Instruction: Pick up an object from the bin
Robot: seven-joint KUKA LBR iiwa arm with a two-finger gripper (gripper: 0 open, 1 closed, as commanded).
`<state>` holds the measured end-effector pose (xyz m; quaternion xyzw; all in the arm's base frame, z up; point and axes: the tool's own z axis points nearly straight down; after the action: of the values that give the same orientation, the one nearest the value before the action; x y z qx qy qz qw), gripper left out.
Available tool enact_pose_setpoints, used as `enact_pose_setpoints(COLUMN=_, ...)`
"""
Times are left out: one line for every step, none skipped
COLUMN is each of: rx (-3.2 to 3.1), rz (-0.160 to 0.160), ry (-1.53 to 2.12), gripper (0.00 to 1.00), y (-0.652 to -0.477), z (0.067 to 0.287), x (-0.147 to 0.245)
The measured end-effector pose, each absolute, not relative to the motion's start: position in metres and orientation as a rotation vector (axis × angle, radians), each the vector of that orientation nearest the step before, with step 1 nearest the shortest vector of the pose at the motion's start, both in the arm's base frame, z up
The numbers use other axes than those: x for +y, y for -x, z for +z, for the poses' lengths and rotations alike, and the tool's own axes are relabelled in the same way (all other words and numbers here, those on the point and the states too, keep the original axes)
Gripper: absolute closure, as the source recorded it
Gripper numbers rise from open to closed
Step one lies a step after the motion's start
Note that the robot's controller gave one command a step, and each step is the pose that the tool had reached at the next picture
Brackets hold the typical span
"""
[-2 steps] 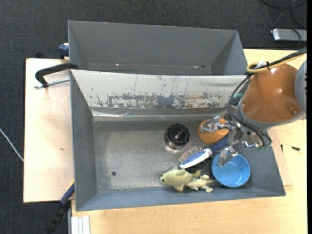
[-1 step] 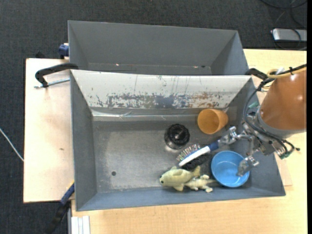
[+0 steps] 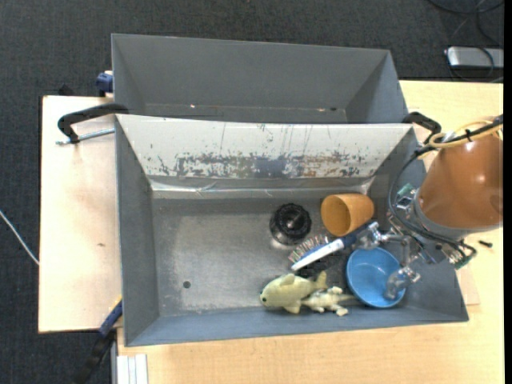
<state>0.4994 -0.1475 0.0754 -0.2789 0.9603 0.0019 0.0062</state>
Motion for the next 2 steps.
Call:
enact_pose_setpoints(rx=2.778, rz=0.005, ry=1.392, gripper=0.00, y=-0.5010, z=0.0758, x=-0.1387)
enact_pose_setpoints(rx=2.755, rz=-0.019, ry=1.382, gripper=1.00, y=-0.5079, z=0.0793, x=-0.1396)
